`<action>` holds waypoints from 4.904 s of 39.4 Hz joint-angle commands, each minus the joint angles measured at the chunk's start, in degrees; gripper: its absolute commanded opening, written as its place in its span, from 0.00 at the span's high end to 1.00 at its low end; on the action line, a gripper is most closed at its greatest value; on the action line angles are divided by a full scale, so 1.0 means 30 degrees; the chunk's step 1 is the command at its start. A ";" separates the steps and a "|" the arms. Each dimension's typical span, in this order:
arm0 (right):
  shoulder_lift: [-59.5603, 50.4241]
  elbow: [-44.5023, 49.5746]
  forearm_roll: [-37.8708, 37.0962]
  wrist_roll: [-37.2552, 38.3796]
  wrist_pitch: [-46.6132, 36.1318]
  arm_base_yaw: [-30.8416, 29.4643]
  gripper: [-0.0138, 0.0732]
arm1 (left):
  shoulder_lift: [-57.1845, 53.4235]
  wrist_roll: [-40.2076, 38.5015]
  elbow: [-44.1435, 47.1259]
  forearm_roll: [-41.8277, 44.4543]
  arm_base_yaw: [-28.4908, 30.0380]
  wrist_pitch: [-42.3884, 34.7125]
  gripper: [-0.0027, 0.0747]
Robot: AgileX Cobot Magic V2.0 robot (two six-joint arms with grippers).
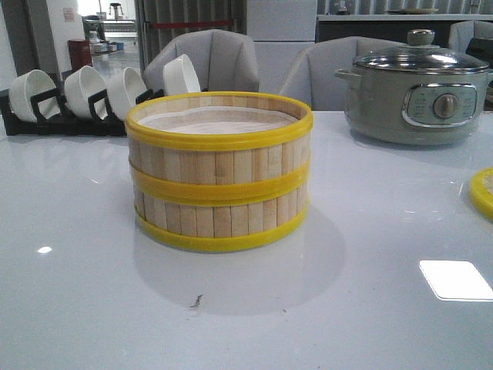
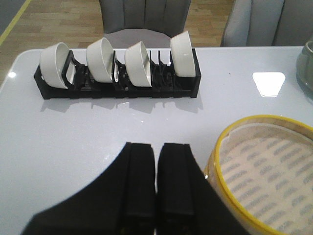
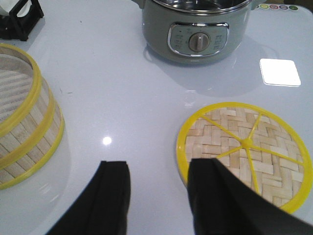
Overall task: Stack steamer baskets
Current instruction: 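Move the right gripper over the woven bamboo lid, then grasp the lid's centre knob with the right gripper, then lift the lid with the right gripper toward the stacked baskets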
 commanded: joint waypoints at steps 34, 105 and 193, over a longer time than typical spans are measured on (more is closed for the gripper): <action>-0.0066 -0.0647 -0.0140 -0.0128 -0.0670 0.0006 0.39 | -1.1268 -0.0204 1.3909 -0.1159 0.0028 -0.4908 0.85; 1.4334 -0.6591 -0.0881 0.0228 0.0620 -0.5574 0.39 | -1.1268 -0.0204 1.3909 -0.1159 0.0028 -0.4949 0.85; 1.9444 -1.0649 -0.0853 0.0228 0.1364 -0.5199 0.80 | -1.1268 -0.0204 1.3909 -0.1159 0.0028 -0.4949 0.85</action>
